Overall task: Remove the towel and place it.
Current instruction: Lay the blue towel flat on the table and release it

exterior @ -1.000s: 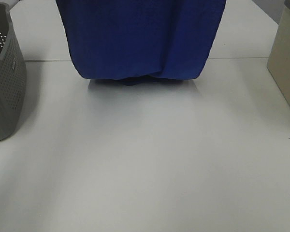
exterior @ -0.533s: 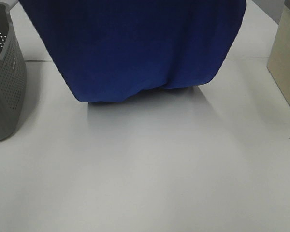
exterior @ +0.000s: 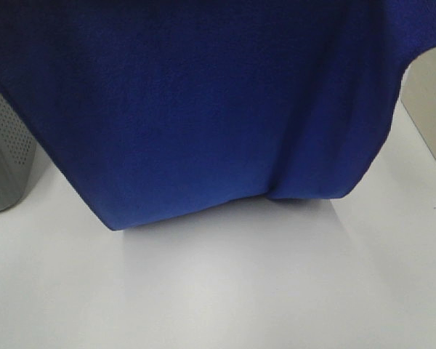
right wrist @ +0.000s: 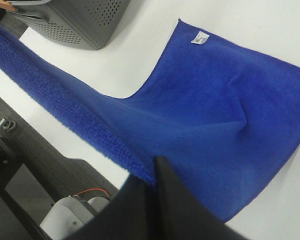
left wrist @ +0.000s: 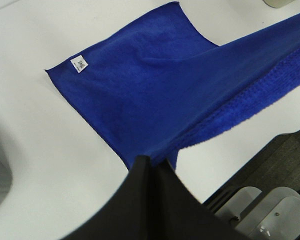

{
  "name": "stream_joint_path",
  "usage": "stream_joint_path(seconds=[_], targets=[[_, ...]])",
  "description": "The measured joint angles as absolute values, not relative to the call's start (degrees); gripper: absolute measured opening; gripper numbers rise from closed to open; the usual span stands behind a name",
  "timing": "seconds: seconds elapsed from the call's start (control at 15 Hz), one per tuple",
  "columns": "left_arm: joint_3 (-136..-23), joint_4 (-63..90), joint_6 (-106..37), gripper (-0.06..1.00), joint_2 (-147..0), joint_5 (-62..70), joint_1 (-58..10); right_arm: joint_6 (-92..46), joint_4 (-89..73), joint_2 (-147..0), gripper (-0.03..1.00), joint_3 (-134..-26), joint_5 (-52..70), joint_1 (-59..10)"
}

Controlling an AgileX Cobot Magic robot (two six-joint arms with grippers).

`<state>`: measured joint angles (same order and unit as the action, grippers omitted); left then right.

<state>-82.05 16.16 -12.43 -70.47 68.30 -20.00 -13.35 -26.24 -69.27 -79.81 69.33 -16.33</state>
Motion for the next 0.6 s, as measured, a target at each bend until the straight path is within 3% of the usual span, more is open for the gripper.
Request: stream_joint_path(seconds=[0.6], targets=[[-60.2, 26.0, -10.8, 0.00, -59.2, 68.1, -19.8, -9.5, -32.1, -58.6, 0.01, -60.8, 69.5, -16.3]])
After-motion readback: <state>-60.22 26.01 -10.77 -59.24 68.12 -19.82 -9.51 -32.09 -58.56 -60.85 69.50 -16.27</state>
